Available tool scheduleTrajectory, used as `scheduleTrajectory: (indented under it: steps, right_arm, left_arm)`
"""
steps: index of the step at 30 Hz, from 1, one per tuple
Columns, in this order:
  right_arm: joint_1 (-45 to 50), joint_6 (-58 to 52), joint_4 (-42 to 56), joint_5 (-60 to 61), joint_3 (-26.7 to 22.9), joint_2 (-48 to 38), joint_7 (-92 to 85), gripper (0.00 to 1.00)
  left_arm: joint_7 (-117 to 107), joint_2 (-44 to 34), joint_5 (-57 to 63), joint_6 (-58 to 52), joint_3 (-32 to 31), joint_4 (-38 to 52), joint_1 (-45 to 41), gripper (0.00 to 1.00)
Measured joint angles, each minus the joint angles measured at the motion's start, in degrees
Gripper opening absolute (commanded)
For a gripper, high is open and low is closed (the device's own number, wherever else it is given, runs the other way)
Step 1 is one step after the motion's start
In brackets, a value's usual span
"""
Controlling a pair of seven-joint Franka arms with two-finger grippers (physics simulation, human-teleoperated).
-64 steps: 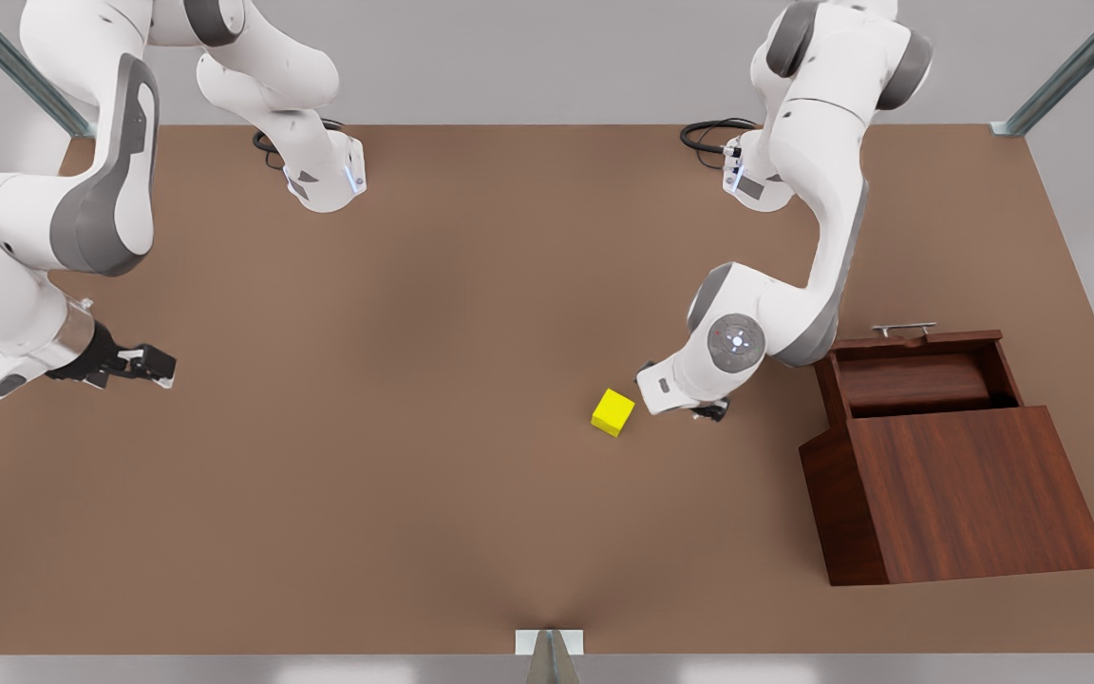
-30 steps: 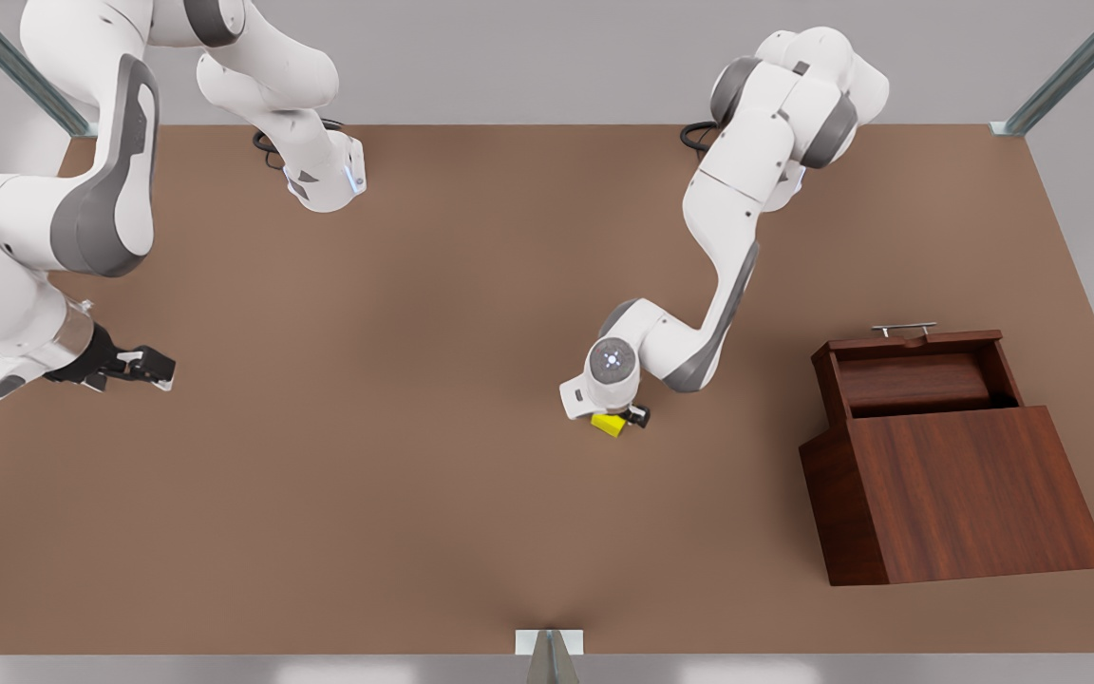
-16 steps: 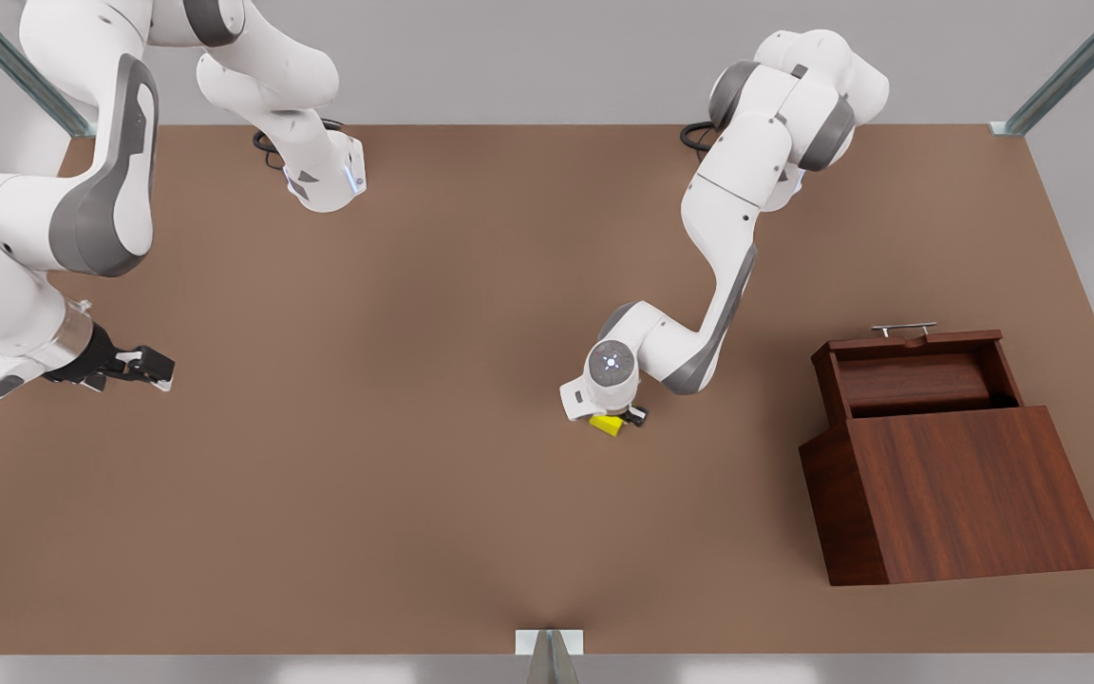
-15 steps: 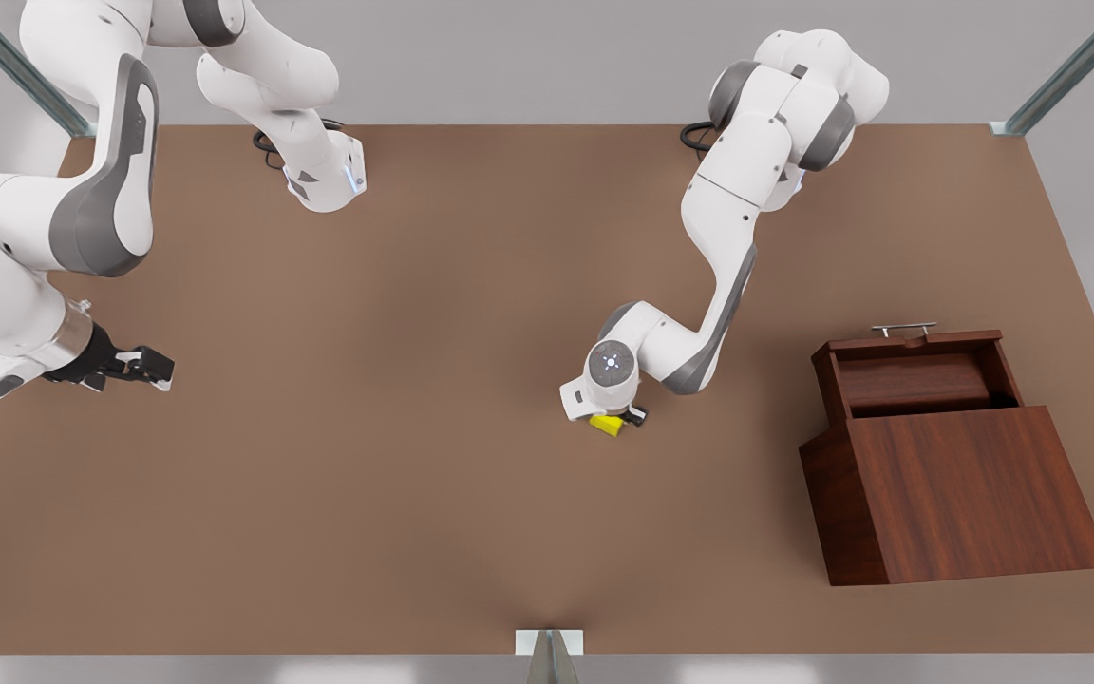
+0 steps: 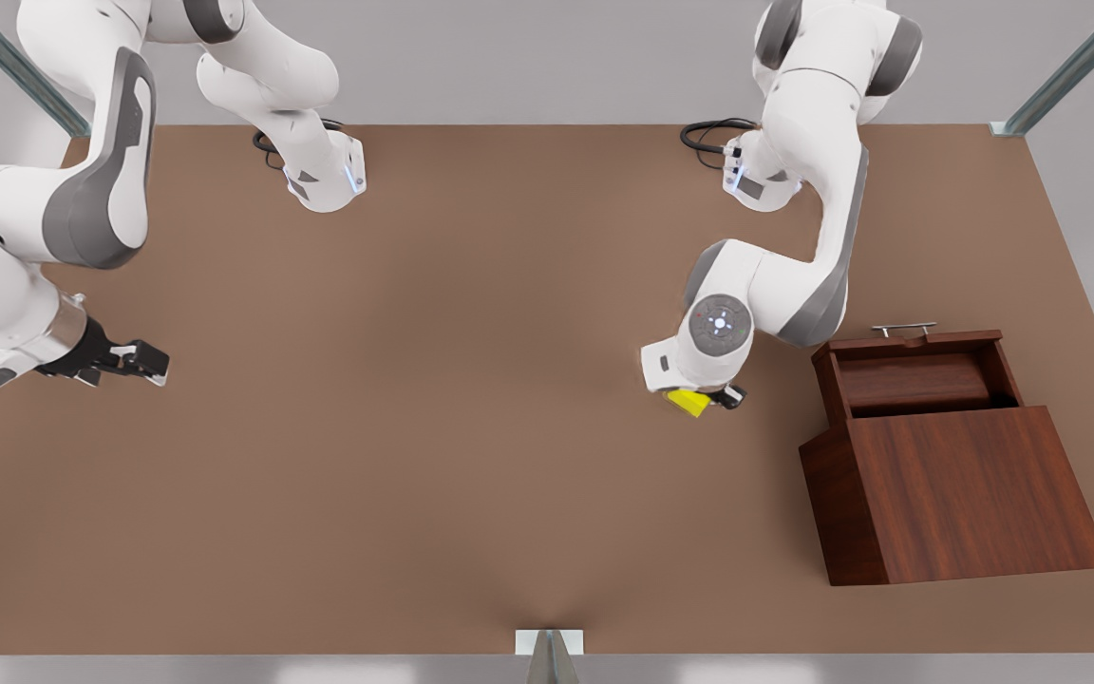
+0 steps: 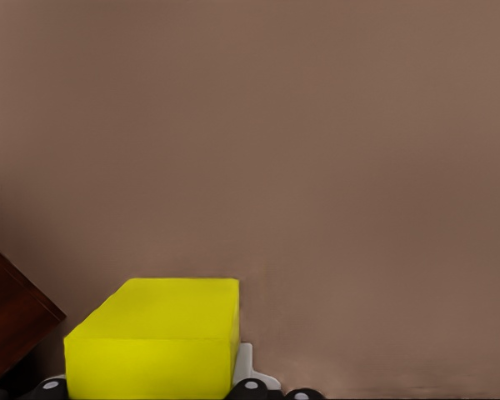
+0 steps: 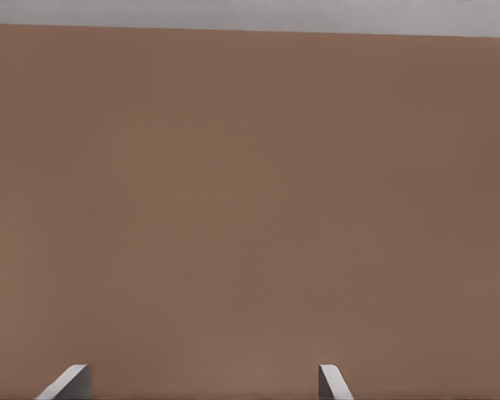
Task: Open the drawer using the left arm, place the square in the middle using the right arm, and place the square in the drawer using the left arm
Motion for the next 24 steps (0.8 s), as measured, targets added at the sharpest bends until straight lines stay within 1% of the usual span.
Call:
scheduleTrajectory:
  steps: [2, 6, 9, 12, 14, 15, 16, 17, 18, 22, 24]
  right_arm:
    - [0.0, 0.0, 0.0, 0.0, 0.0, 0.0, 0.0, 1.00]
    - [0.0, 0.0, 0.0, 0.0, 0.0, 0.1, 0.0, 1.00]
    - [-0.1, 0.3, 0.0, 0.3, -0.1, 0.1, 0.0, 1.00]
    - [-0.2, 0.2, 0.0, 0.4, -0.4, 0.0, 0.0, 1.00]
    - [-0.2, 0.2, 0.1, 0.4, -0.4, 0.1, 0.0, 1.00]
    - [-0.2, 0.1, 0.6, 0.4, -0.5, 0.1, 0.0, 1.00]
    - [-0.2, 0.1, 0.7, 0.5, -0.5, 0.2, 0.0, 1.00]
    - [-0.2, 0.1, 0.7, 0.5, -0.6, 0.1, 0.0, 1.00]
    - [-0.2, 0.1, 0.8, 0.5, -0.7, 0.2, 0.0, 1.00]
    - [-0.2, 0.0, 0.8, 0.5, -1.0, 0.1, 0.0, 1.00]
    - [-0.3, 0.0, 0.9, 0.5, -1.1, 0.1, 0.0, 1.00]
  left_arm:
    - [10.3, -4.3, -0.8, 0.8, 5.2, -5.8, 0.0, 0.69]
    - [28.0, -12.1, -1.8, 7.1, 16.6, -20.1, -0.3, 0.69]
    - [39.3, -12.3, -2.1, 7.4, 23.8, -21.9, -0.2, 0.69]
    - [47.5, -11.6, -2.3, 8.9, 28.9, -23.2, -0.4, 0.69]
    - [50.8, -11.2, -2.3, 9.0, 30.8, -23.6, -0.3, 0.69]
    - [52.2, -10.4, -2.3, 9.5, 31.5, -23.6, -0.3, 0.74]
    - [52.4, -9.8, -2.3, 9.6, 31.7, -23.6, -0.4, 0.76]
    - [52.4, -9.1, -2.2, 9.6, 31.7, -23.6, -0.3, 0.93]
    - [52.3, -8.4, -2.2, 9.6, 31.7, -23.6, -0.3, 1.00]
    - [52.3, -8.4, -2.2, 9.2, 31.7, -23.6, -0.3, 1.00]
    - [50.1, -10.0, -2.3, 7.5, 32.8, -22.8, -0.1, 1.00]
